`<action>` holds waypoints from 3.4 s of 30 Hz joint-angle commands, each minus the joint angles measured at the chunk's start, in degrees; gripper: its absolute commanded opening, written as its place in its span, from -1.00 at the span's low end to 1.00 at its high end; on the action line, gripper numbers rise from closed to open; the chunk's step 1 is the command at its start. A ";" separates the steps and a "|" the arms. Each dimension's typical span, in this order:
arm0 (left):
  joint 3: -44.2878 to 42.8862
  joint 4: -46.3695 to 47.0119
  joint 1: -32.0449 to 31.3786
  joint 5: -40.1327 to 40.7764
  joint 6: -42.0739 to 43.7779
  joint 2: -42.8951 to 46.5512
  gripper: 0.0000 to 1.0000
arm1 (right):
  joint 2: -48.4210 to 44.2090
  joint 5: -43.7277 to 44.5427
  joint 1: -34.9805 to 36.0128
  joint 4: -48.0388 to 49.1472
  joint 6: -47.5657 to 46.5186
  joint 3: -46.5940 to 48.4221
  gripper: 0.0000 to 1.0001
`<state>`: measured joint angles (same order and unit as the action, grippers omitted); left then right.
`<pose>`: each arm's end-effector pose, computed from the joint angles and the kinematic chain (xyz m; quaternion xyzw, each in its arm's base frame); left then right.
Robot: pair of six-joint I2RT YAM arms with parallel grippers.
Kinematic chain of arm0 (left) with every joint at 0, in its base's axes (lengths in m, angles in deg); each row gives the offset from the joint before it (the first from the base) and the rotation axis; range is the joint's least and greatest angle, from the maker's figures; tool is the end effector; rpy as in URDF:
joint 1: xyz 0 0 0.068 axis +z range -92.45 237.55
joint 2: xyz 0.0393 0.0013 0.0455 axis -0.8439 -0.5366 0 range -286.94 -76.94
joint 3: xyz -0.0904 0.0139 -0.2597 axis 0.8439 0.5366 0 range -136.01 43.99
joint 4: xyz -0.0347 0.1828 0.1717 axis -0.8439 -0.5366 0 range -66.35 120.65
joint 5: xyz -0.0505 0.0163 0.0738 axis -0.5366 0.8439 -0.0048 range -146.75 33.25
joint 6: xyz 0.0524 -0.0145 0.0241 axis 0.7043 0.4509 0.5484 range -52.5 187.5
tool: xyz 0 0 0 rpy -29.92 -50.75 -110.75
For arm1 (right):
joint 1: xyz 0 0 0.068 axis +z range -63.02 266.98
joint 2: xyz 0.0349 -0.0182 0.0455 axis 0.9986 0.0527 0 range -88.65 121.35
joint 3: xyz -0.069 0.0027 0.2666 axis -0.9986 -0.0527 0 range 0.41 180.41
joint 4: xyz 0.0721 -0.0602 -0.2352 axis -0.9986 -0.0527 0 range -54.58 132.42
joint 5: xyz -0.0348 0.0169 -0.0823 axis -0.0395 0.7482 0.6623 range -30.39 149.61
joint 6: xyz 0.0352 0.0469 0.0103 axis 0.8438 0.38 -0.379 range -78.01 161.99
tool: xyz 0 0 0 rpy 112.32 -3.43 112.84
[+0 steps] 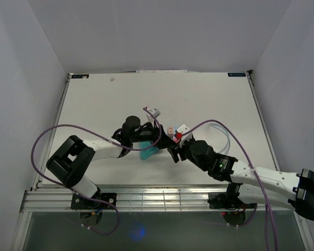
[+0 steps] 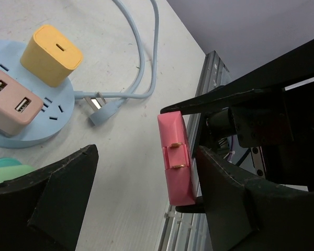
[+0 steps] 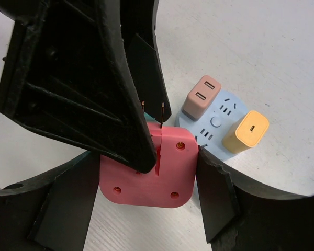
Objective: Insert the plug
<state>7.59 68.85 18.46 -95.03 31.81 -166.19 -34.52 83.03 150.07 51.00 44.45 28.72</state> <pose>0.2248 -0.2175 0.2008 0.2225 0.7415 -0.5568 0.3011 0.1111 0.1807 0.2469 -0.2940 0.7413 0.1770 0.5768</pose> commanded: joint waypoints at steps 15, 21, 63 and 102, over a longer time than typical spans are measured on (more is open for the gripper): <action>-2.10 4.95 -0.37 -8.11 -1.58 -1.98 -0.69 | 1.15 1.28 2.21 4.78 -1.84 -0.01 0.30; -1.74 9.35 -0.37 -11.81 -3.78 -3.38 -1.00 | 0.89 1.80 2.30 5.92 -1.75 -1.07 0.34; -4.11 8.21 -0.72 -17.18 -5.28 -5.49 -0.97 | 3.09 4.27 2.30 4.43 -2.20 2.54 0.55; 10.30 48.64 7.54 -17.35 -29.27 -0.57 -1.00 | -16.42 -29.65 -12.90 30.87 27.16 -16.97 0.52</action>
<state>17.40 106.05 25.61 -111.16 5.17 -166.04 -50.91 61.37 138.01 69.57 68.51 13.14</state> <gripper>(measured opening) 0.308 0.770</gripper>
